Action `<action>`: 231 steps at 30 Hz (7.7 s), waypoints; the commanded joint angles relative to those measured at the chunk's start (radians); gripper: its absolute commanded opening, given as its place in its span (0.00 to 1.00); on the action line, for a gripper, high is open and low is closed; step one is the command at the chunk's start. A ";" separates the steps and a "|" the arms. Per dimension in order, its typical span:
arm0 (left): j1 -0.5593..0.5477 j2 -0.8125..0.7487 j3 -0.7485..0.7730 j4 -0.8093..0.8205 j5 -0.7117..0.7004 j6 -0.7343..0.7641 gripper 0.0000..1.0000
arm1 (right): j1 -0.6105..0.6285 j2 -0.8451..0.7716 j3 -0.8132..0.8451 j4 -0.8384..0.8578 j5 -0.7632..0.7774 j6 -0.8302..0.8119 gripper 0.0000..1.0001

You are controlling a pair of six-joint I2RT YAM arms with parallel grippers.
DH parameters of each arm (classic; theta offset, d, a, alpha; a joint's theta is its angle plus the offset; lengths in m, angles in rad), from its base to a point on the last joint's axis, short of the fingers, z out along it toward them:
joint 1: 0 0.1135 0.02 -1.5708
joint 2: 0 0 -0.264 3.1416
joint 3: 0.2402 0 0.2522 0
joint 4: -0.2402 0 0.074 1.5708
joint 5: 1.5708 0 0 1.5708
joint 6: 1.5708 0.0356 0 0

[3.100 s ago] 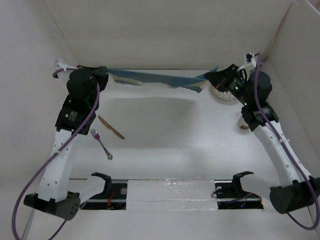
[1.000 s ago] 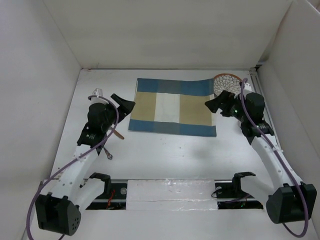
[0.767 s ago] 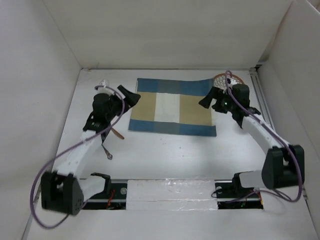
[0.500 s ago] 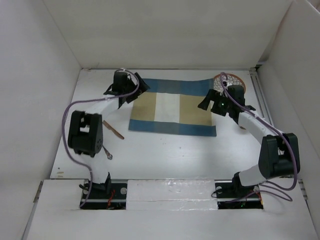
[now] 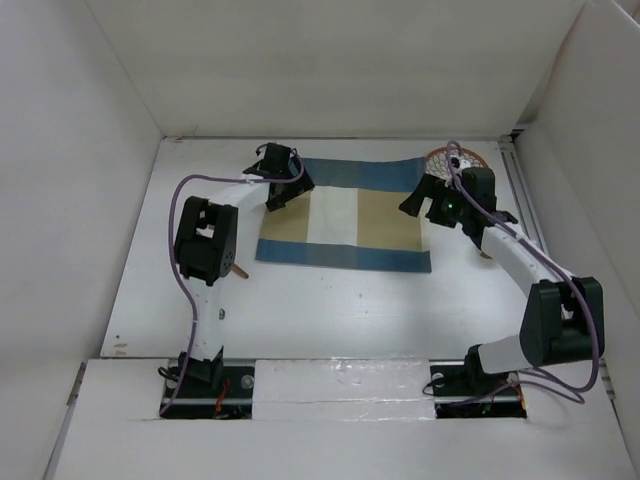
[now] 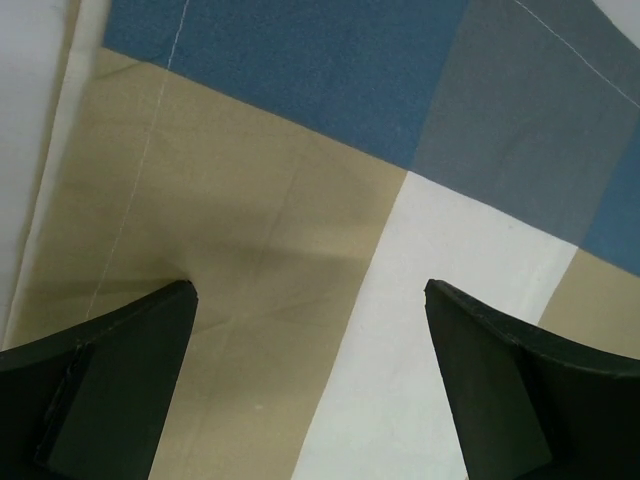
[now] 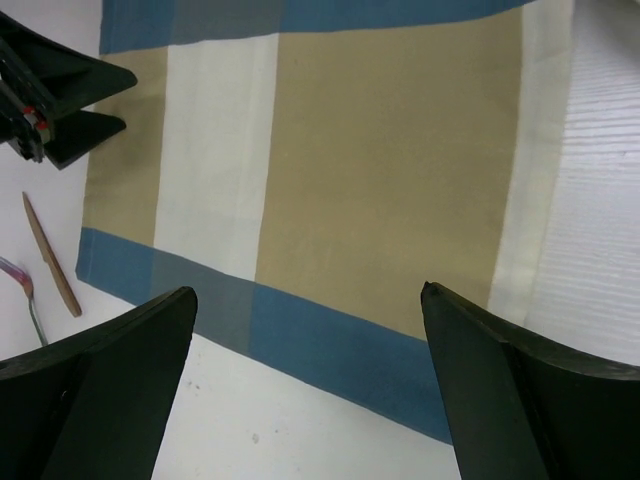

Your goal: Set the dinner table for one person

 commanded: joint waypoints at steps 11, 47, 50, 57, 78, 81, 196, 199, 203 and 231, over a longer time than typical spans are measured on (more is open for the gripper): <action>0.030 -0.083 -0.189 -0.062 -0.115 -0.099 1.00 | -0.084 -0.144 0.041 -0.027 -0.038 -0.023 1.00; 0.011 -0.062 -0.033 -0.077 -0.075 -0.041 1.00 | -0.084 -0.153 0.014 -0.027 -0.076 -0.023 1.00; 0.011 -0.062 -0.007 -0.088 -0.075 -0.030 1.00 | -0.084 -0.162 0.014 -0.027 -0.076 -0.023 1.00; 0.011 -0.118 0.027 -0.115 -0.057 -0.021 1.00 | -0.084 -0.191 0.014 -0.027 -0.030 -0.014 1.00; 0.059 -0.844 -0.175 -0.333 -0.196 0.085 1.00 | -0.373 0.065 0.329 -0.218 0.048 -0.025 1.00; 0.059 -0.930 -0.281 -0.324 -0.196 0.103 1.00 | -0.419 0.120 0.339 -0.153 0.019 0.012 1.00; 0.059 -1.201 -0.584 -0.249 -0.071 0.241 1.00 | 0.180 0.637 0.495 0.214 -0.194 0.292 0.00; 0.059 -1.201 -0.584 -0.249 -0.071 0.241 1.00 | 0.180 0.626 0.483 0.214 -0.194 0.282 0.00; 0.059 -1.201 -0.584 -0.249 -0.071 0.241 1.00 | 0.171 0.626 0.472 0.214 -0.203 0.282 0.00; 0.059 -1.201 -0.593 -0.249 -0.052 0.241 1.00 | 0.125 0.577 0.420 0.243 -0.217 0.264 0.46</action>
